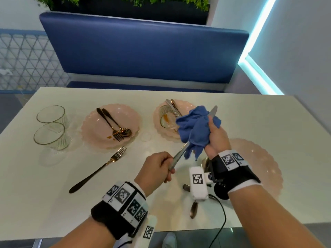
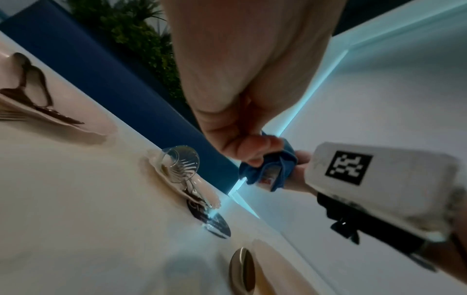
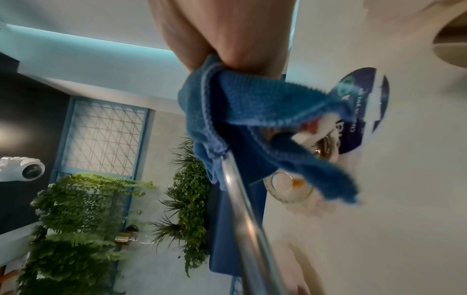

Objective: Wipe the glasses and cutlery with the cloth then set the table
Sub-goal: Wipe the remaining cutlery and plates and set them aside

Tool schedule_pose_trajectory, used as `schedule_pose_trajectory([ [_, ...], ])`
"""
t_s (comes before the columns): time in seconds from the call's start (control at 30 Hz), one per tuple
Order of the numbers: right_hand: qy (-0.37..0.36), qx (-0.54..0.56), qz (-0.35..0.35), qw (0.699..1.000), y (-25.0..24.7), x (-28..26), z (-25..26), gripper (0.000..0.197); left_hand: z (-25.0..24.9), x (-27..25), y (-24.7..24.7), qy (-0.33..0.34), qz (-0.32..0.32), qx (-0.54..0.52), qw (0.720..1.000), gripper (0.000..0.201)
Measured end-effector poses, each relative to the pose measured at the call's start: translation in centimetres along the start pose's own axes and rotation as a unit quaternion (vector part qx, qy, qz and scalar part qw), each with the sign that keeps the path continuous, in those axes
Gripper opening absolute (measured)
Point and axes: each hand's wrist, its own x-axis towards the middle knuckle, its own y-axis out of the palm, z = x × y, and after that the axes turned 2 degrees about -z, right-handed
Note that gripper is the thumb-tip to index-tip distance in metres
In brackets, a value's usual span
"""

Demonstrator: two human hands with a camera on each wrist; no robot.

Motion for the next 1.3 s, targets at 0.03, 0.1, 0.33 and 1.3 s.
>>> schedule_pose_trajectory([
  [0.03,0.015,-0.010,0.013,1.000,0.0,-0.6,-0.6,0.030,-0.2,0.4,0.2,0.009,-0.024,0.009,1.000,0.025],
  [0.1,0.057,-0.046,0.060,0.996,0.3,-2.6,-2.4,0.034,-0.9,1.1,0.7,0.036,-0.063,0.022,0.997,0.026],
  [0.33,-0.044,-0.164,0.096,0.981,-2.1,-5.1,-3.6,0.026,-0.4,2.9,0.7,0.006,-0.066,0.075,0.995,0.013],
  [1.3,-0.053,-0.385,0.046,0.920,-9.8,-5.0,3.0,0.016,6.4,3.8,7.6,-0.058,0.007,0.210,0.976,0.010],
])
